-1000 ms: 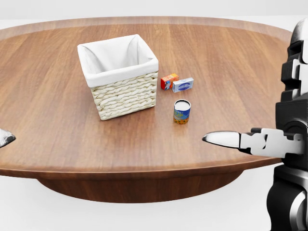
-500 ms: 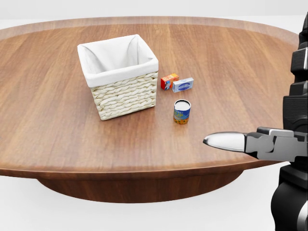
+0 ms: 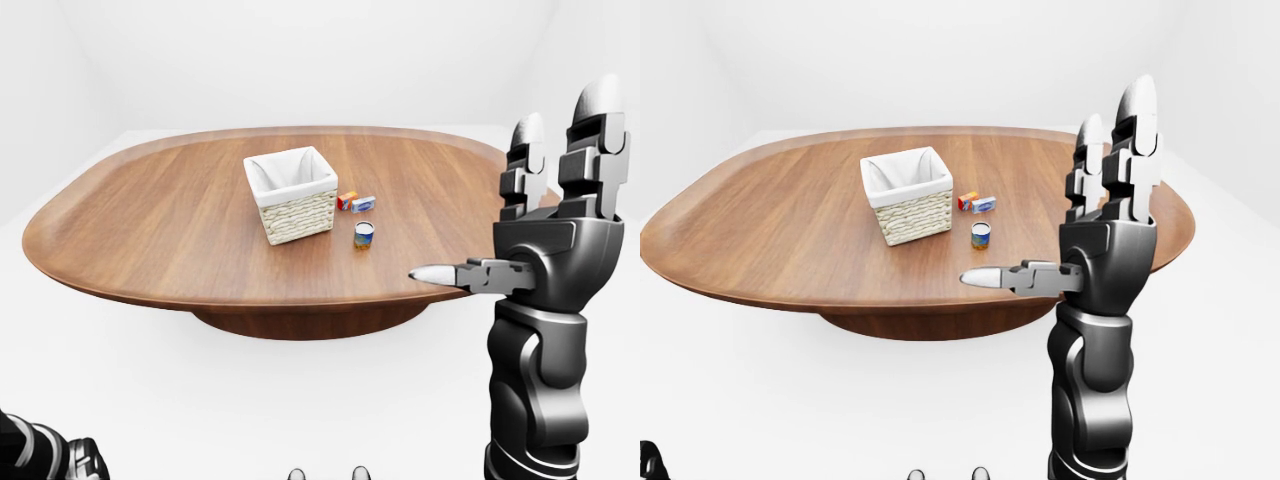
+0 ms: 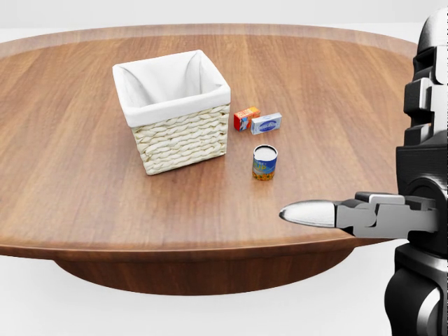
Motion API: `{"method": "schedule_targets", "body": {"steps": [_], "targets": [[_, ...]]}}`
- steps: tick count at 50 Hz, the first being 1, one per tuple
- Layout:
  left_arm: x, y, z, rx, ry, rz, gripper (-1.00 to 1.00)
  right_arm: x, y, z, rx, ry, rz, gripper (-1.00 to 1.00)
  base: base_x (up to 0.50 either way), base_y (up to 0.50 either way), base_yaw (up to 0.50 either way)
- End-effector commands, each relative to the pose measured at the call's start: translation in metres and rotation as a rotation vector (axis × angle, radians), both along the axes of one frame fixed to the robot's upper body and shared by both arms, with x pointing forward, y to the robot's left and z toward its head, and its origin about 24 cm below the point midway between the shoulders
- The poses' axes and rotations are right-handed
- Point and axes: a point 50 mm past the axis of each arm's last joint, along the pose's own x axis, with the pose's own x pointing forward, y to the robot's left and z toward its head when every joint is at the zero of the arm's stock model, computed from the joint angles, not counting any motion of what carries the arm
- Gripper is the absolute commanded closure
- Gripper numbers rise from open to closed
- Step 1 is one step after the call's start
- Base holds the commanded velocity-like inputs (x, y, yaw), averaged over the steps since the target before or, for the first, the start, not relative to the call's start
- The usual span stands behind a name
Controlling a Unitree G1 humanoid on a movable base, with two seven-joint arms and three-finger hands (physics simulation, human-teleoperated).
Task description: Pick up the alphabet soup and put it in the basket.
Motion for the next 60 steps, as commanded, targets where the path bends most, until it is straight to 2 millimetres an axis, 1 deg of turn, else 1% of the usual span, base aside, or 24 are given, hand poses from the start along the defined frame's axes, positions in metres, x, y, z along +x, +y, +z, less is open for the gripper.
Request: {"method": "schedule_targets", "body": {"steps": [1,27,31,35,39,42,43,45,47,55,60], "targets": [[0.0006,-0.0010,0.0012,0.031,0.024,-0.014,-1.00,0.0006,0.0017,-0.0018,-0.023,0.009,-0.006,-1.00,0.00,0.00,0.00],[0.0002,-0.0007,0.0014,0.027,0.019,-0.014,-1.00,0.0005,0.0019,-0.0018,-0.027,0.008,-0.008,-1.00,0.00,0.00,0.00],[-0.0003,-0.0019,0.0006,0.028,0.012,-0.003,-1.00,-0.0005,0.0008,0.0001,-0.005,-0.003,0.001,-1.00,0.00,0.00,0.00],[-0.0021,-0.0026,0.0019,0.034,0.003,-0.008,-1.00,-0.0008,0.0027,0.0003,-0.035,-0.003,-0.013,-1.00,0.00,0.00,0.00],[-0.0016,-0.0024,0.0015,0.031,0.000,0.004,-1.00,-0.0034,0.0026,0.0036,-0.025,-0.024,0.001,-1.00,0.43,-0.02,0.00],[-0.0020,-0.0027,0.0017,0.030,-0.002,-0.001,-1.00,-0.0022,0.0022,0.0025,-0.026,-0.017,0.000,-1.00,0.50,-0.01,0.00],[-0.0016,-0.0015,0.0028,0.016,0.001,-0.035,-1.00,-0.0026,0.0026,0.0021,-0.025,-0.015,0.001,-1.00,0.50,-0.01,0.00],[-0.0021,-0.0036,0.0024,0.042,0.003,-0.010,-1.00,-0.0025,0.0028,0.0012,-0.027,-0.011,0.001,-1.00,0.50,-0.01,0.00],[-0.0001,-0.0028,0.0009,0.024,0.014,-0.031,-1.00,-0.0020,0.0030,0.0008,-0.028,-0.008,0.002,-1.00,0.50,-0.01,0.00],[-0.0016,-0.0056,-0.0002,0.039,0.000,0.000,-1.00,-0.0014,0.0015,0.0013,-0.025,-0.009,0.001,-1.00,0.50,-0.01,0.00],[-0.0027,-0.0055,0.0006,0.031,-0.010,-0.011,-1.00,-0.0025,0.0020,0.0021,-0.026,-0.015,0.005,-1.00,0.50,-0.01,0.00]]}}
